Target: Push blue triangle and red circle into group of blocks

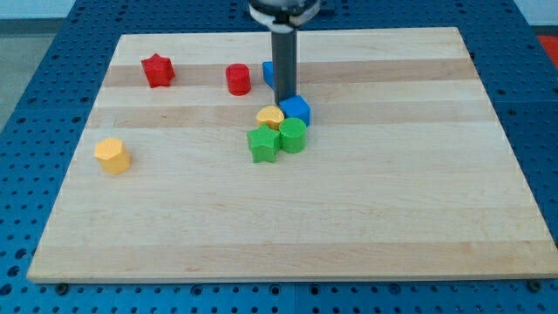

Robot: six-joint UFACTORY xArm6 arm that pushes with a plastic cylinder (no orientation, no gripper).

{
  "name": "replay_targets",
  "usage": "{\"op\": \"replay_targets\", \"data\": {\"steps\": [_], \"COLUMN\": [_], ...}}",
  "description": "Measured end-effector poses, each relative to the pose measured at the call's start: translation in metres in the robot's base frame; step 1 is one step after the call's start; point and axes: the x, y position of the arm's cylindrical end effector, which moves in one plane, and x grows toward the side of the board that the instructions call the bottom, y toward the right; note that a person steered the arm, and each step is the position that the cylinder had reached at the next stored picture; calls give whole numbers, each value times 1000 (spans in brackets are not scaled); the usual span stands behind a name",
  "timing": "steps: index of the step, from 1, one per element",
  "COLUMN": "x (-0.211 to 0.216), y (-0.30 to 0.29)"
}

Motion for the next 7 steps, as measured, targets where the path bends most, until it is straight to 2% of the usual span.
{"op": "replay_targets", "data": {"steps": [1, 3, 5, 6, 7], "x": [4, -19, -26, -51, -86], "y": [1, 38, 50, 81, 79]}}
